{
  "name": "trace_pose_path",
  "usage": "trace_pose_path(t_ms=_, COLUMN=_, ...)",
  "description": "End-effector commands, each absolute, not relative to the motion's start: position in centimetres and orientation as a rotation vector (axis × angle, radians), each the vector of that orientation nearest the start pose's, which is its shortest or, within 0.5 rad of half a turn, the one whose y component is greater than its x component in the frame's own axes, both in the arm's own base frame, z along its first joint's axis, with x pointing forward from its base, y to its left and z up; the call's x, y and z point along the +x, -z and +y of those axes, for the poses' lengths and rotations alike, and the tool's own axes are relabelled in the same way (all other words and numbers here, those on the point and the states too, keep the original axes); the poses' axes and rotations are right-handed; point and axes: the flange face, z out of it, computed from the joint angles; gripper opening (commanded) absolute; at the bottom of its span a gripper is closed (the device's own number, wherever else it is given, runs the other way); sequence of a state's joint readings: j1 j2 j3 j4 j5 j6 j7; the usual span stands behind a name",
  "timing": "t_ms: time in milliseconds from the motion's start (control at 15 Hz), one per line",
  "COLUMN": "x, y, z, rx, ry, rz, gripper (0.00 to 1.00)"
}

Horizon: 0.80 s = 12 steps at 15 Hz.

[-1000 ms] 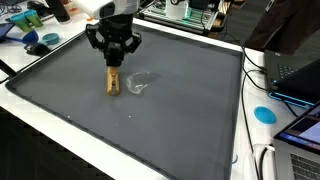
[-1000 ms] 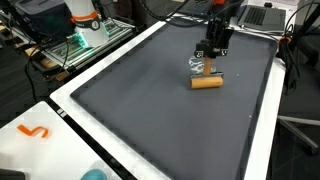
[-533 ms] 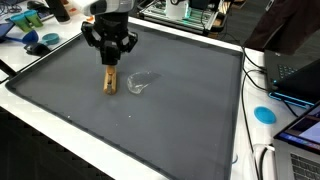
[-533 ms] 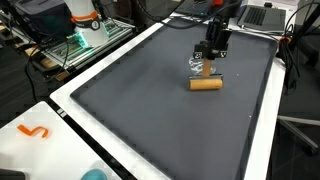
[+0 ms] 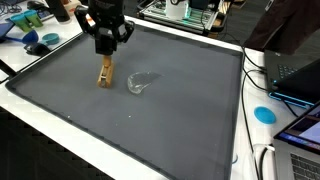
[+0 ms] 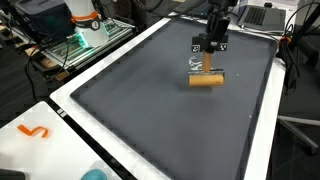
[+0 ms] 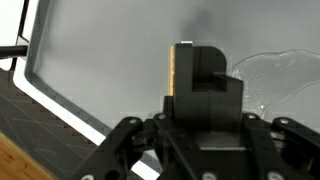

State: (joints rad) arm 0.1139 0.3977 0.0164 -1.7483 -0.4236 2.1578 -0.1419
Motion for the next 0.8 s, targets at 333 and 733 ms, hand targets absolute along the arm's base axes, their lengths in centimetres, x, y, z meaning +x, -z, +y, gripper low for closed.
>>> trace_pose_path(t_ms=333, x=62.1, y=-42.7, z=9.9, rx=-3.188, ry=0.177, rz=-0.631, gripper=0.24)
trace_pose_path(t_ms=733, x=60.7, y=-44.5, z=12.4, rx=-3.031, ry=0.128, rz=-0.442, gripper=0.24)
